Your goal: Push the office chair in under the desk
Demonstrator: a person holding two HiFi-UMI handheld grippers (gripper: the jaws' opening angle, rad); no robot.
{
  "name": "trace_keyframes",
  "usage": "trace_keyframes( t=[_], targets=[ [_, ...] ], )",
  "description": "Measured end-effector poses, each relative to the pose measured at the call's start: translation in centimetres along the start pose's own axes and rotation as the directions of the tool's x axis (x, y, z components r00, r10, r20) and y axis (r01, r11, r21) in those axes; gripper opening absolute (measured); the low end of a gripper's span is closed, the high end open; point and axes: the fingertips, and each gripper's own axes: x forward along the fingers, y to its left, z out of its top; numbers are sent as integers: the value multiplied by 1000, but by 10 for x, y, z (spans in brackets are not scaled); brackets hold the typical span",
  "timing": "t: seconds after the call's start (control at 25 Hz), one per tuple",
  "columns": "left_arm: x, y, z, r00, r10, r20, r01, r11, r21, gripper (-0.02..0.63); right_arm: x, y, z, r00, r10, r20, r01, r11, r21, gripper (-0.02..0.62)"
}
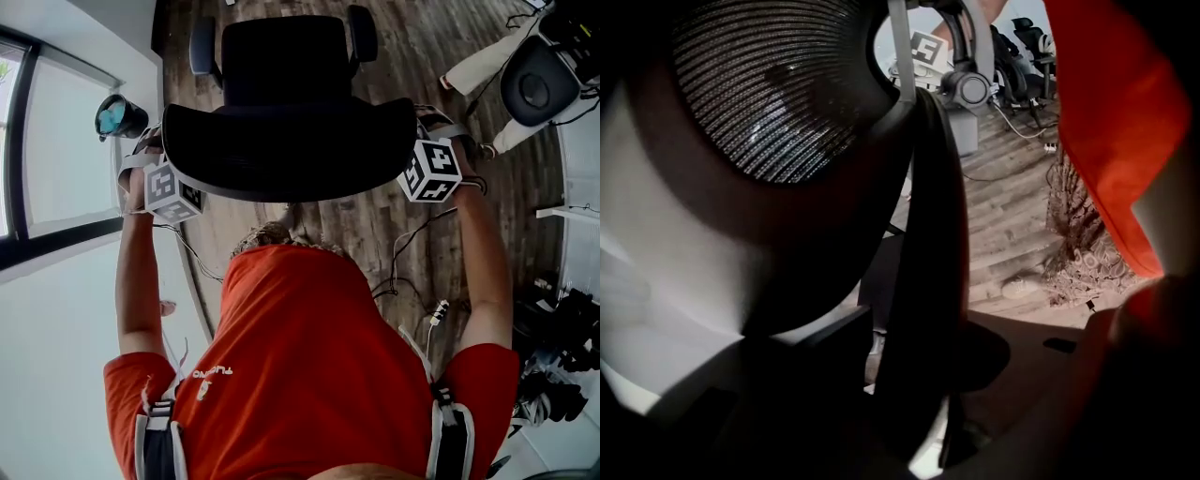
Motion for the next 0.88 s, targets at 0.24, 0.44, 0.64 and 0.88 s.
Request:
trace_keyframes(
  t=[0.24,0.44,0.64,0.88],
  targets=[
    [18,31,14,999,-36,36,38,999,-38,176,22,-33,-13,1000,5,-25,-4,1000,25,138],
    [43,59,12,998,-45,45,46,998,-32,175,40,-64,-23,999,10,-30,-9,999,40,138],
    [64,89,9,997,-47,56,49,999,-24,176,54,-95,-31,999,7,-43,-5,999,53,137],
    [93,123,1,996,-45,71,47,999,-13,176,68,-142,-25,999,-24,-36,27,997,73,137]
  ],
)
